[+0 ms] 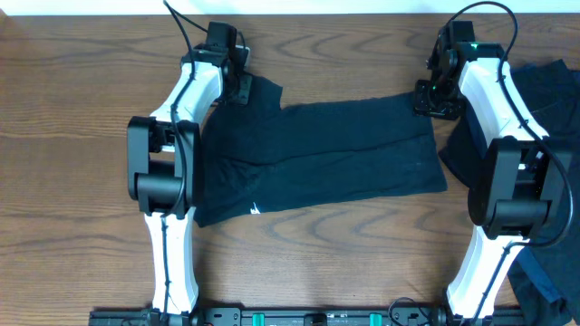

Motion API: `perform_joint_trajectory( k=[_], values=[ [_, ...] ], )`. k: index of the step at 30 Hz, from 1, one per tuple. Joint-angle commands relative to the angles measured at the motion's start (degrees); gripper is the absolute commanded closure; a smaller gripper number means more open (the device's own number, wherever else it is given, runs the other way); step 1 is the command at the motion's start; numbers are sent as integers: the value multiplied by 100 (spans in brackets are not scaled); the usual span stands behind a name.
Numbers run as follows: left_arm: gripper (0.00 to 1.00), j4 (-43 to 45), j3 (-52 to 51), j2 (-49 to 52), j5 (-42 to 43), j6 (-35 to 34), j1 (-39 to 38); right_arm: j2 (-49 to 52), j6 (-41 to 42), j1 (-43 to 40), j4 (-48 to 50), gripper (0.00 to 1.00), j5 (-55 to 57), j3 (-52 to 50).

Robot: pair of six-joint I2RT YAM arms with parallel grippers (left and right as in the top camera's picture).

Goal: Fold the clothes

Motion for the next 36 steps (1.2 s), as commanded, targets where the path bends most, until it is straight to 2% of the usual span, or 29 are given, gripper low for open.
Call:
perform_joint_trajectory(
  k=[1,10,14,18,21,27,36],
  values=[
    [60,46,118,136,-122,149,20,-4,-81,7,0,54,28,63],
    [61,-247,59,302,-990,140,48,-4,-83,7,-7,54,31,63],
    [67,-461,59,302,-1012,-35,153,-4,-85,7,0,53,28,63],
    [67,-363,61,245,-881,-245,197,-4,-315,11,146,51,26,63],
    [64,-232,63,74,-610,-254,188,-4,-638,9,330,45,31,63],
    [49,68,63,-144,-256,-291,186,20,-968,-11,466,44,28,63],
    [46,170,52,-142,-256,-289,186,52,-1023,-7,579,44,74,61]
  ],
)
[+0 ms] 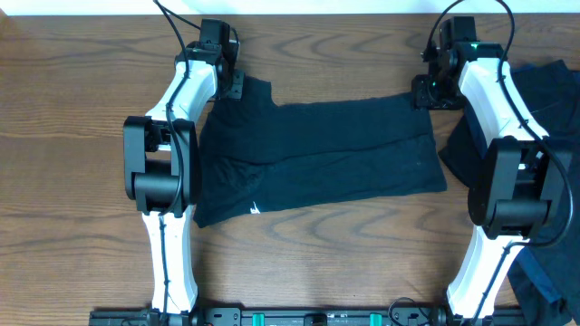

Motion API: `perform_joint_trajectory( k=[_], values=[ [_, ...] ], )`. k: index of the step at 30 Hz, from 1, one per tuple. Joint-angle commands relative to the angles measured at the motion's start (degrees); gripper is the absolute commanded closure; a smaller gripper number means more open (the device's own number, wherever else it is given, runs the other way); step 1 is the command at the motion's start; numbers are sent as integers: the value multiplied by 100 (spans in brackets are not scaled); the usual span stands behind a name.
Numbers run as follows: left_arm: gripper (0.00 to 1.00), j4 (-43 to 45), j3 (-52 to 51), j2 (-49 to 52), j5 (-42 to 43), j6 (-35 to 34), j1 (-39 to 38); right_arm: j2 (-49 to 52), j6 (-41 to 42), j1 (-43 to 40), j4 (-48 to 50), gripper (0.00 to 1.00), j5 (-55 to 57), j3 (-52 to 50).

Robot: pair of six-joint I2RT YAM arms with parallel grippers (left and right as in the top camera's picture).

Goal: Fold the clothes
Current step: 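Grasp the T-shirt's top corners with both grippers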

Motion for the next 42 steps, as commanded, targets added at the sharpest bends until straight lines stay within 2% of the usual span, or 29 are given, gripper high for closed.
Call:
perform_joint_trajectory(
  k=[1,6,17,24,31,42],
  values=[
    [46,-15,-70,-160,76,-52,28,55,-127,-7,15,44,59,61],
    [46,28,-168,-160,74,-52,31,61,-225,-7,107,44,63,-48],
    [46,81,-173,-157,76,-52,31,61,-496,-37,1261,41,299,-743],
    [46,107,-173,-157,76,-55,28,66,-496,-39,1593,40,297,-955],
    [46,164,-173,-157,79,-293,28,72,-863,-37,2509,38,297,-1655],
    [46,225,-179,-155,81,-332,28,149,-966,-9,3016,36,293,-1696]
  ],
)
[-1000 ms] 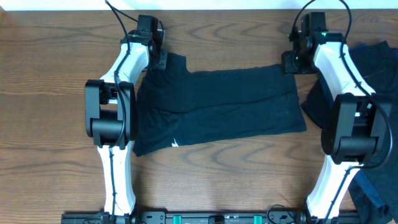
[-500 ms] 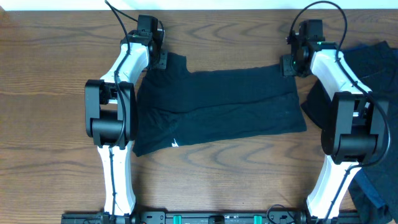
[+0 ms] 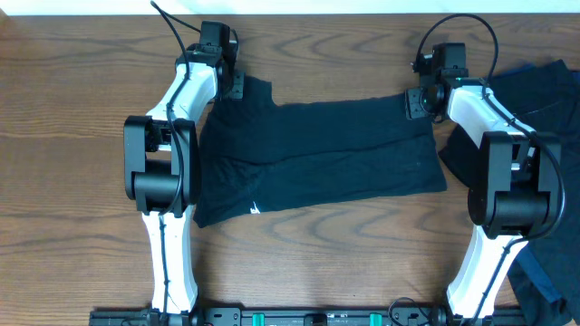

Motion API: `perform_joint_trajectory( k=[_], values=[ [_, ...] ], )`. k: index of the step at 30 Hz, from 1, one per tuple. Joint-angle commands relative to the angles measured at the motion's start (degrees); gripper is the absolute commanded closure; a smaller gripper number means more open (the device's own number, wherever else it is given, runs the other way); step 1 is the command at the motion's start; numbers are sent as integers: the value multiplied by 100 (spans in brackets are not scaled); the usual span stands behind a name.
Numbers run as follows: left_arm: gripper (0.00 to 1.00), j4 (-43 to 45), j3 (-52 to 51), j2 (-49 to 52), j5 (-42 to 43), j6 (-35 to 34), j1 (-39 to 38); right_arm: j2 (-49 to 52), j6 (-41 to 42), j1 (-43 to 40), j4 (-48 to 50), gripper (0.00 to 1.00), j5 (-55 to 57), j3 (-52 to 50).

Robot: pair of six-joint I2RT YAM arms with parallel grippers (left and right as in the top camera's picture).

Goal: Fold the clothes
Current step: 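Grasp the T-shirt's top corners with both grippers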

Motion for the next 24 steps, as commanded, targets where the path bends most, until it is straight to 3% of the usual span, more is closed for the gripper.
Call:
perform_joint_trajectory(
  k=[1,24],
  values=[
    [46,7,-37,-153,17,-72,28,166,-90,-4,52,36,39,-17],
    [46,39,-37,24,232,-74,28,498,-90,103,247,42,39,-17]
  ],
)
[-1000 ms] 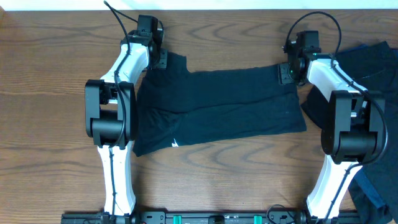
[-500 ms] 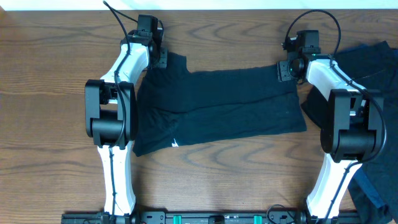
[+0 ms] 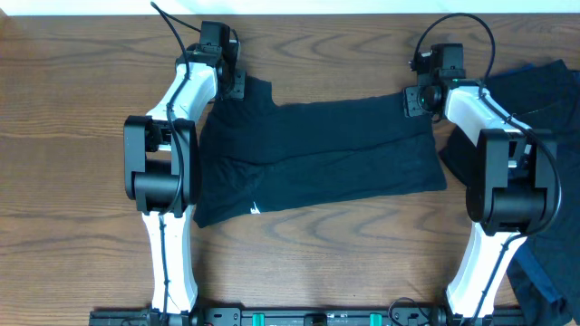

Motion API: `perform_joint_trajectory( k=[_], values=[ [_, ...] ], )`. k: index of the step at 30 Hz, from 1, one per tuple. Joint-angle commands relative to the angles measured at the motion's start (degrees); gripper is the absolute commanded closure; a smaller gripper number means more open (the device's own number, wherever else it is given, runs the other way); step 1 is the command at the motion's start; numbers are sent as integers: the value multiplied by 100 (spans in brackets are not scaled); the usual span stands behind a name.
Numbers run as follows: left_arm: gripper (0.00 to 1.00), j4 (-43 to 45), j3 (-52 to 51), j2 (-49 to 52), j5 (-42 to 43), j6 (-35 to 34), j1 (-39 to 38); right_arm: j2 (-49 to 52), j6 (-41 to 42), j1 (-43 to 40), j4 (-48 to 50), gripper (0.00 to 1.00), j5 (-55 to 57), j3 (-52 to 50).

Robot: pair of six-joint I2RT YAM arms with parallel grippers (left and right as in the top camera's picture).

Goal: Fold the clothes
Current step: 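Grasp the T-shirt's top corners with both grippers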

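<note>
A dark navy garment lies spread flat across the middle of the wooden table. My left gripper sits on its far left corner and appears shut on the cloth there. At the far right corner, my right gripper rests over the cloth's edge; the overhead view does not show whether its jaws are open or shut. A small white mark shows near the garment's front left edge.
More dark clothes are heaped at the right edge of the table behind my right arm, and another dark piece lies at the front right. The arms' base rail runs along the front edge.
My right gripper has edged slightly further left over the garment's far right corner. The left gripper and the garment have not visibly moved.
At first my left gripper was at the far left corner and my right gripper stood just right of the far right corner. Then the left gripper had shifted up and left, the corner moving with it. Later the right gripper had moved left onto its corner, where it stays.
</note>
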Motion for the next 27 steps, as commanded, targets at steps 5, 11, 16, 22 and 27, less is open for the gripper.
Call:
perform_joint_trajectory(
  k=[5,11,16,22,27],
  values=[
    [46,-13,-37,24,42,-55,28,361,31,70,-70,75,57,-22],
    [56,-11,-37,24,83,-55,28,361,31,61,-131,79,59,-22],
    [56,-9,-37,24,299,-57,28,358,142,35,-105,66,83,20],
    [55,-15,-37,24,297,-55,28,358,452,-7,-105,56,81,238],
    [55,-33,-37,24,297,-57,28,518,627,-74,-153,59,79,210]
  ],
)
